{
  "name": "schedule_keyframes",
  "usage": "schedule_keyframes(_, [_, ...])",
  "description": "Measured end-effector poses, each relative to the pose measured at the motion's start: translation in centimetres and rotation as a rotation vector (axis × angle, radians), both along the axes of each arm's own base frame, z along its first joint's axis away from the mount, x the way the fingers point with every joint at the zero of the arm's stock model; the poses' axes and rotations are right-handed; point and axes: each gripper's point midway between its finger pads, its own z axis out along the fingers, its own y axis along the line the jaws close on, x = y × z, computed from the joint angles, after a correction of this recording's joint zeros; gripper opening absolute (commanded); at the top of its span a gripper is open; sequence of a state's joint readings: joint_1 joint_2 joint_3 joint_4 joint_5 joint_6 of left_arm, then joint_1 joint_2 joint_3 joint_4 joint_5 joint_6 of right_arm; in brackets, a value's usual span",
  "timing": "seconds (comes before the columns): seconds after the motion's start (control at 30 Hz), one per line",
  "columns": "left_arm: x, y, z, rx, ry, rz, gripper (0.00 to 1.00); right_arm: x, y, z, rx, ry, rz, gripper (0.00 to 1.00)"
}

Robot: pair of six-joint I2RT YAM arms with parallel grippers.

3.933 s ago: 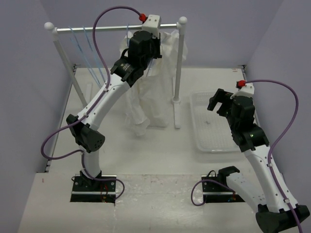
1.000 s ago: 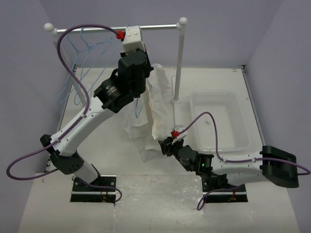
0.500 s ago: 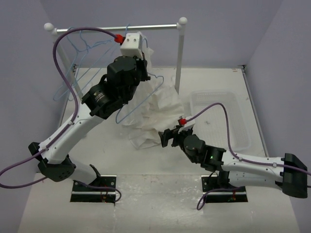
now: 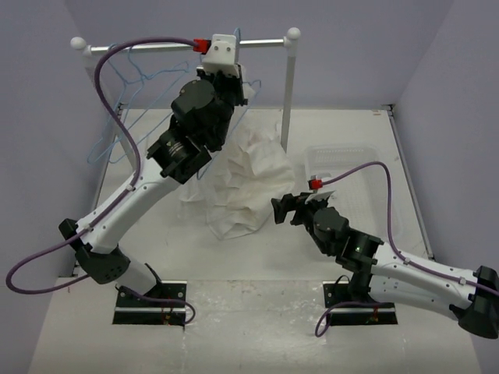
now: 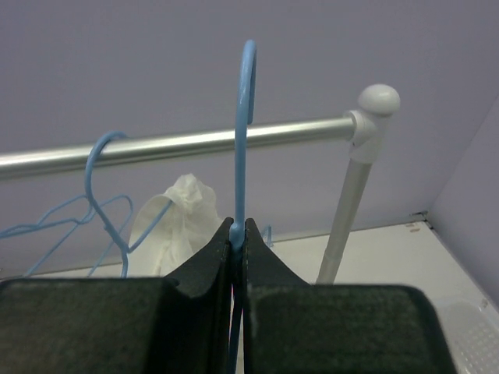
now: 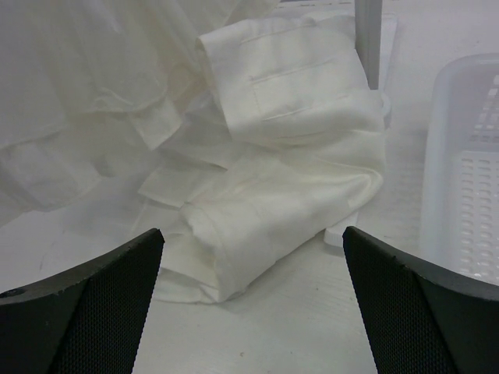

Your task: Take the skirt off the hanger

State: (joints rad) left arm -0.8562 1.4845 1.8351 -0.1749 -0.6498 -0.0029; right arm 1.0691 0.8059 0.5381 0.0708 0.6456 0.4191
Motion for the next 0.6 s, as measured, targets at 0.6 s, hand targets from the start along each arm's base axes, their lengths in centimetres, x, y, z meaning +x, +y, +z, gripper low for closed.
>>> schedule_keyframes(0.6, [10.8, -0.1, -3.3, 0.040, -0.025, 0.207, 0.00, 1.0, -1.5, 0.3, -0.079, -0.036, -0.058, 0.99])
